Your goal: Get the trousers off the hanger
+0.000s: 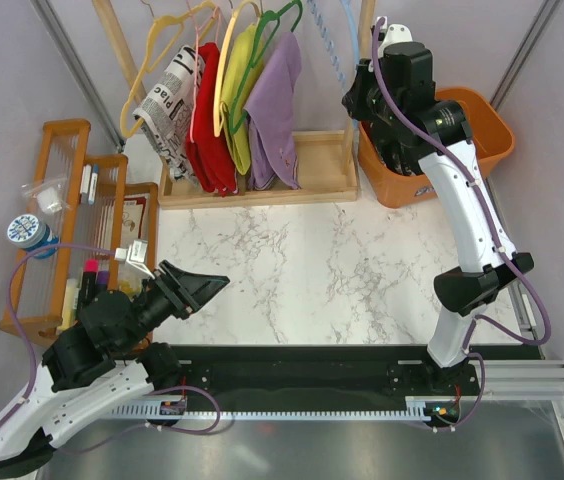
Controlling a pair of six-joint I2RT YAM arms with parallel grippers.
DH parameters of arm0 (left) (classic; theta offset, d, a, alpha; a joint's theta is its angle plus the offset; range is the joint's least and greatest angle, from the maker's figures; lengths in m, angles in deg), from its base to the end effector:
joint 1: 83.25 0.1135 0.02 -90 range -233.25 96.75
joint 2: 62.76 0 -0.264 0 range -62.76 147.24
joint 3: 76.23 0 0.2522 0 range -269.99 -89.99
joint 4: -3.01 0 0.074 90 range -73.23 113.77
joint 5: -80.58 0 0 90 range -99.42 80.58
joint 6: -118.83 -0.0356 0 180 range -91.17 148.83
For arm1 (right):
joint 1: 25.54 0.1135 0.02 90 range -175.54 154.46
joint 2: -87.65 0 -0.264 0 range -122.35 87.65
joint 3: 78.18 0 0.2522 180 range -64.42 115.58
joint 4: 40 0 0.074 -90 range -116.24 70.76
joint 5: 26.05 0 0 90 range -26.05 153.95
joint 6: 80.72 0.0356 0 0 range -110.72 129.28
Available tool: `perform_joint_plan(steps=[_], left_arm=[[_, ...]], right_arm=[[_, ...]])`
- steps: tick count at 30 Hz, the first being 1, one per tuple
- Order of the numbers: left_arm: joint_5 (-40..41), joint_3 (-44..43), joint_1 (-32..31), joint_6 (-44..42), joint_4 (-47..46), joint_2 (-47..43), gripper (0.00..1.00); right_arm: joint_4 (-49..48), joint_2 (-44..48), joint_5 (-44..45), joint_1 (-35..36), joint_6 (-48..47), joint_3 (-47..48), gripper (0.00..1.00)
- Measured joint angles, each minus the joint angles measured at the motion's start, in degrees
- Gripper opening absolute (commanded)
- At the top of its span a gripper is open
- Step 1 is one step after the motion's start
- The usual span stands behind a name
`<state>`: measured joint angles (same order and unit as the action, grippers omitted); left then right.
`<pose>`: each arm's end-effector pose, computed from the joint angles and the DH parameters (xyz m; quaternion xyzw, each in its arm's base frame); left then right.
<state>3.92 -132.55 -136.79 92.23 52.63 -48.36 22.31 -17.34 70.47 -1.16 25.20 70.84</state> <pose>0.0420 -0.0431 0.3331 -0.1404 0.7386 -0.5114 0.4163 0.3418 0.1505 0.5095 -0.0265 0.8094 0.1582 0.5649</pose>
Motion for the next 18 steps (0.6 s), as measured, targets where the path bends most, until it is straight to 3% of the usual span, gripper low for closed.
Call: perform_joint_plan(steps=[18], left_arm=[[-0.6,0.0,0.0,0.0,0.0,1.7,0.65]], right_arm=[[-2.2,2.1,-3.1,-1.4,0.3,-4.6,0.00]])
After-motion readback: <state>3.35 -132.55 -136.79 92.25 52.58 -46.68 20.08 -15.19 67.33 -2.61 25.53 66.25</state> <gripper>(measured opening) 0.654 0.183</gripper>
